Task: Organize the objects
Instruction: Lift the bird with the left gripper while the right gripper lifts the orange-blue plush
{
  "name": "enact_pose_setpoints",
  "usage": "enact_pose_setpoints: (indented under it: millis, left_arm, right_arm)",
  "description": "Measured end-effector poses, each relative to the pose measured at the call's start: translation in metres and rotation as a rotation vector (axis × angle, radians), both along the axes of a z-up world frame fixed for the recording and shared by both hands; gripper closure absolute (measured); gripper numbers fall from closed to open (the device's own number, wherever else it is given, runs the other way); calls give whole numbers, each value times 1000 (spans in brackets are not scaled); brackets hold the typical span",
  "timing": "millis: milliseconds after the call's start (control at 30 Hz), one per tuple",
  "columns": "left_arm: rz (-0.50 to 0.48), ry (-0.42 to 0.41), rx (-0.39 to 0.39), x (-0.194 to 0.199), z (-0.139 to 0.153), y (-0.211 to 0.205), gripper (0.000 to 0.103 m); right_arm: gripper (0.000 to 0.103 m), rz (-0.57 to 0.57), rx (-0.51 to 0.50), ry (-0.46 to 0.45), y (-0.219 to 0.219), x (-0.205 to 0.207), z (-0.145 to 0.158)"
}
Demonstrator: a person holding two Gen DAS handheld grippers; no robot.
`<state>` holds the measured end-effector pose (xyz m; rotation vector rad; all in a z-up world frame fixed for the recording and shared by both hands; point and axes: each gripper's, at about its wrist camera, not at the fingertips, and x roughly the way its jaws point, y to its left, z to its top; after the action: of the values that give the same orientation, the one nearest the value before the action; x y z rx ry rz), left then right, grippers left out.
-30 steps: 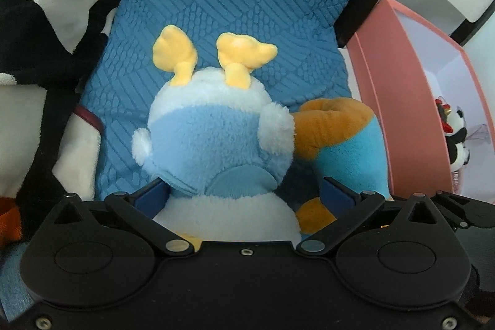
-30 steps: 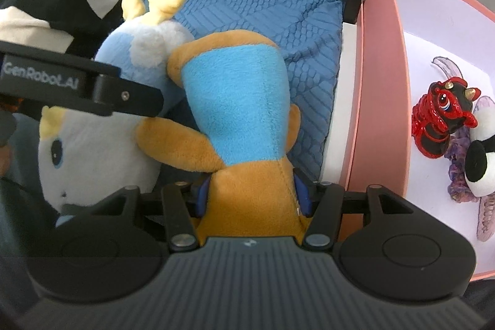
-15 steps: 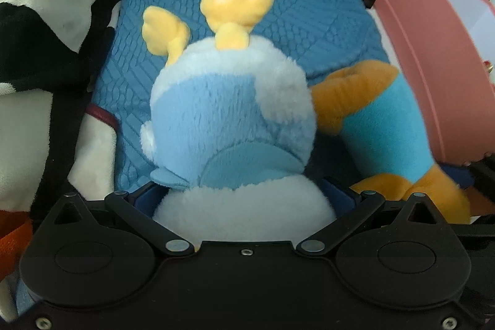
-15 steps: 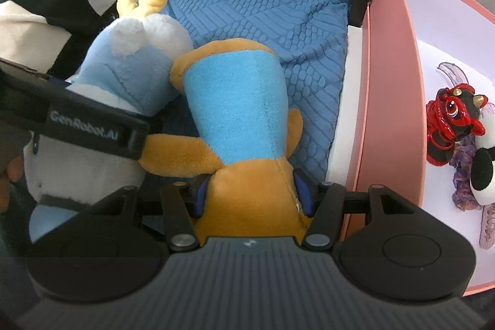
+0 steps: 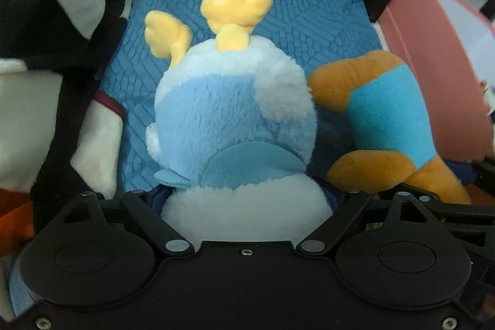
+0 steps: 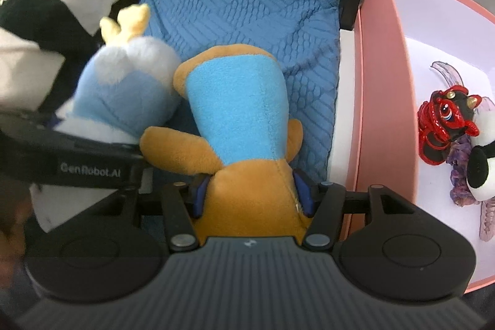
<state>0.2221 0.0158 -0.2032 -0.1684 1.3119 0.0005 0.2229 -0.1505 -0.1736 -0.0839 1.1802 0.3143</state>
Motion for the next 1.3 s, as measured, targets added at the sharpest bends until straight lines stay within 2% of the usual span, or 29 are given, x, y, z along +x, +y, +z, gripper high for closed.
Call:
enact_pose_setpoints:
  millis: [100, 200, 567, 1033, 1300]
  left_arm:
    - [48, 1, -87, -2, 10, 9, 16]
    - [51, -1, -122, -5, 21, 12, 16]
    - [47, -44, -145, -5, 63, -1, 16]
    - [22, -119, -170, 23, 115, -39, 16]
    - [7, -171, -194, 43, 151, -66, 16]
  right_arm:
    - [45, -6, 17, -5, -2, 0, 13]
    - [45, -9, 39, 3, -8, 0, 25]
    - [45, -33, 68, -14, -24, -5, 63]
    - [45, -87, 118, -94, -66, -3, 120]
    - [45, -127, 131, -171, -100, 4, 153]
